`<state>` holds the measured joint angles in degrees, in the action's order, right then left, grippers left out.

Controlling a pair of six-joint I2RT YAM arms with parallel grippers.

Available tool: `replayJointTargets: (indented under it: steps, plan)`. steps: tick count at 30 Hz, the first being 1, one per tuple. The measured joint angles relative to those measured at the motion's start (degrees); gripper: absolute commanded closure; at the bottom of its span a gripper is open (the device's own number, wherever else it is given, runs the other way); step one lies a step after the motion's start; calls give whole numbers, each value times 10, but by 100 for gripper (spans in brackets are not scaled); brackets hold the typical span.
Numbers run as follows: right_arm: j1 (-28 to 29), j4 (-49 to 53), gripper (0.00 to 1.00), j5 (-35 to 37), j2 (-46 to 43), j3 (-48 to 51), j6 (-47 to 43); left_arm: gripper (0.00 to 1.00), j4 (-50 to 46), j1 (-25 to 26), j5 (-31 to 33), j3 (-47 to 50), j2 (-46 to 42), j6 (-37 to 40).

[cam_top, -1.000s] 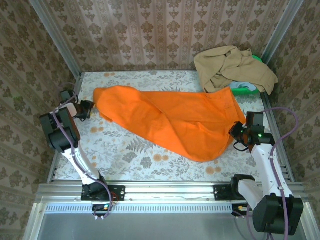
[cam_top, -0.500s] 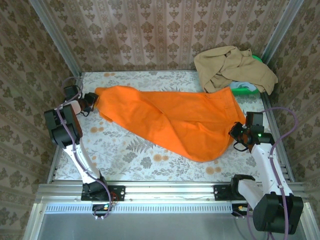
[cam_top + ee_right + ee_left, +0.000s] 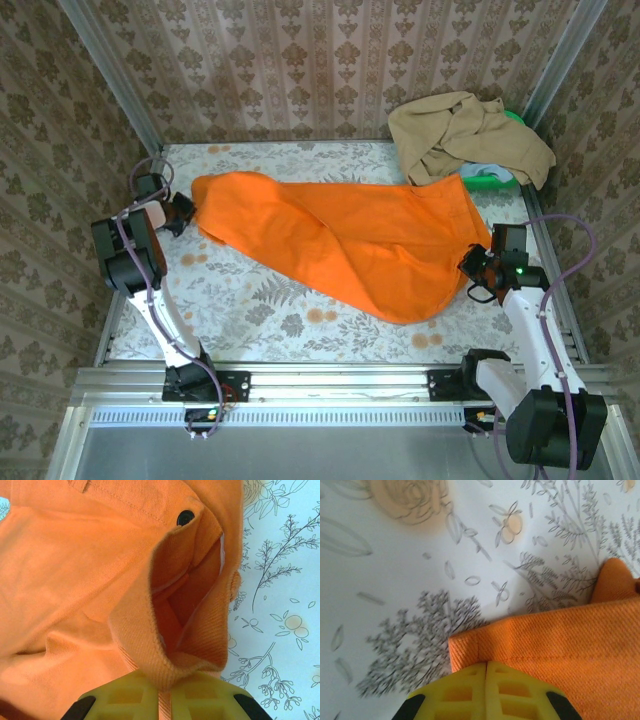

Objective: Fold and stack the trousers

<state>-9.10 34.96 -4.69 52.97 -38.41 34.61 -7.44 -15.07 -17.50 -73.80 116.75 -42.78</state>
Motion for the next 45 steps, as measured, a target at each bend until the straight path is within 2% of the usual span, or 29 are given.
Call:
replayJointTargets:
  steps: [9, 11, 14, 15, 17, 21, 26, 30, 33, 40, 41, 45]
  plan:
    - [0, -1, 88, 0, 0, 0, 0, 100, -63, -1, 40, 47, -193, 17]
    - [0, -1, 87, 0, 1, 0, 0, 73, -57, -1, 39, 52, -215, 17]
    - [0, -4, 88, 0, 7, 0, 0, 56, -41, -1, 28, 67, -200, 14]
    - [0, -5, 88, 0, 7, 0, 0, 55, -36, -1, 23, 73, -184, 13]
    - [0, -5, 88, 0, 7, 0, 0, 48, -33, -3, 12, 76, -141, 12]
    - [0, -5, 89, 0, 7, 0, 0, 41, -34, -4, 8, 73, -65, 20]
    - [0, -5, 89, 0, 7, 0, 0, 36, -39, -9, 9, 5, -35, 34]
    - [0, -5, 90, 0, 7, 0, 0, 40, -83, -6, 30, -52, 9, 43]
    - [0, -5, 90, 0, 7, 0, 0, 46, -136, 0, 49, -99, 32, 52]
    - [0, -5, 90, 0, 7, 0, 0, 63, -195, 4, 80, -145, 58, 67]
    - [0, -5, 90, 0, 7, 0, 0, 68, -205, 5, 83, -152, 61, 67]
    - [0, -5, 90, 0, 4, 0, 0, 74, -239, 10, 101, -180, 74, 75]
